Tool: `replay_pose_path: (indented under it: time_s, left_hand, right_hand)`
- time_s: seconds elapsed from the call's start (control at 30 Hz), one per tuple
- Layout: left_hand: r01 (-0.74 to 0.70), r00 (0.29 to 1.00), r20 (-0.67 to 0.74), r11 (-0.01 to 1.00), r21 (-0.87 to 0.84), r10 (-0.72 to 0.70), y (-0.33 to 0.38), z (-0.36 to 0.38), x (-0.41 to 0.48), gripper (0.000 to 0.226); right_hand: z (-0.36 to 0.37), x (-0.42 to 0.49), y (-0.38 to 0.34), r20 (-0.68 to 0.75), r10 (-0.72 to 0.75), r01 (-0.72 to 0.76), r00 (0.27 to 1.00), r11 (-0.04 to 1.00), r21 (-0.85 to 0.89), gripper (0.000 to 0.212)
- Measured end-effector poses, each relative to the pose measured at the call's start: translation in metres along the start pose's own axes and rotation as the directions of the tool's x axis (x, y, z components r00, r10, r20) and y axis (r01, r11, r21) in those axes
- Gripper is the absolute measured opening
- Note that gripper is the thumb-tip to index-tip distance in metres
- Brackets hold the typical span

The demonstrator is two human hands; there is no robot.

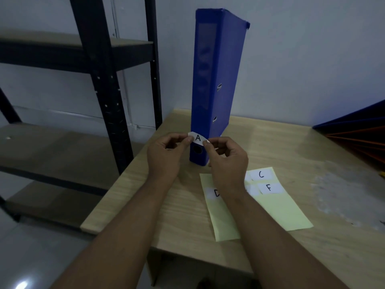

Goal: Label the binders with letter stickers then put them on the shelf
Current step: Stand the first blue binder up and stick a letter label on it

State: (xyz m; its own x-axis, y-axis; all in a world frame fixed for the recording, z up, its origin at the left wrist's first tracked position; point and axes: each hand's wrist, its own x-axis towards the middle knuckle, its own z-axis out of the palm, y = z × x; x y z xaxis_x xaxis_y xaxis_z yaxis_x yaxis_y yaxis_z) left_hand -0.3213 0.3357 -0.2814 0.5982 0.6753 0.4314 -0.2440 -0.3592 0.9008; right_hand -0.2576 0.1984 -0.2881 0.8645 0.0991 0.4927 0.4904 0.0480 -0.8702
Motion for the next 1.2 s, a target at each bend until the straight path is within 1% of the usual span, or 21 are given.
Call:
replay_pose_path:
  time_s: [0.1,0.33,0.5,0.7,0.83,0.97,1.03,1.2]
  left_hand:
    - [-0.011,1.000,-0.003,1.000,0.010,0.011,0.0011,0.0015,-0.0011,0.016]
    - [-0.013,1.000,-0.008,0.999,0.036,0.014,0.0017,0.0022,-0.0007,0.015]
    - [0.005,1.000,-0.012,1.000,0.025,-0.005,0.0015,0.0025,-0.0001,0.015]
    - [0.022,1.000,-0.012,0.999,0.037,-0.021,0.0007,0.0036,-0.0009,0.015]
    - [0.060,0.998,0.000,0.998,-0.017,-0.060,-0.0014,0.0040,0.0017,0.015]
    - [0.067,0.998,0.027,0.994,-0.090,-0.065,-0.0007,0.0050,0.0011,0.013]
    - [0.070,0.997,0.032,0.993,-0.096,-0.067,-0.0005,0.0049,0.0011,0.014]
    - [0.086,0.996,0.038,0.988,-0.127,-0.082,-0.0016,0.0056,0.0023,0.014]
  right_hand:
    - [-0.0006,0.0005,-0.0003,-0.016,0.008,-0.008,1.000,1.000,-0.012,0.011]
    - [-0.0007,0.0006,-0.0016,-0.021,0.012,-0.013,1.000,0.999,-0.029,0.013]
    - [0.0002,0.0008,-0.0007,-0.018,0.001,-0.001,1.000,0.999,-0.035,0.009]
    - [0.0002,0.0015,0.0012,-0.021,-0.005,0.004,1.000,0.999,-0.036,0.009]
    - [0.0003,0.0015,0.0008,-0.027,0.007,-0.008,1.000,0.999,-0.039,0.008]
    - [0.0003,0.0003,-0.0014,-0.039,0.017,-0.018,0.999,0.999,-0.033,0.007]
    - [0.0001,0.0002,-0.0023,-0.041,0.014,-0.016,0.999,0.999,-0.032,0.007]
    - [0.0003,0.0001,-0.0026,-0.034,0.029,-0.028,0.999,0.999,0.019,0.021]
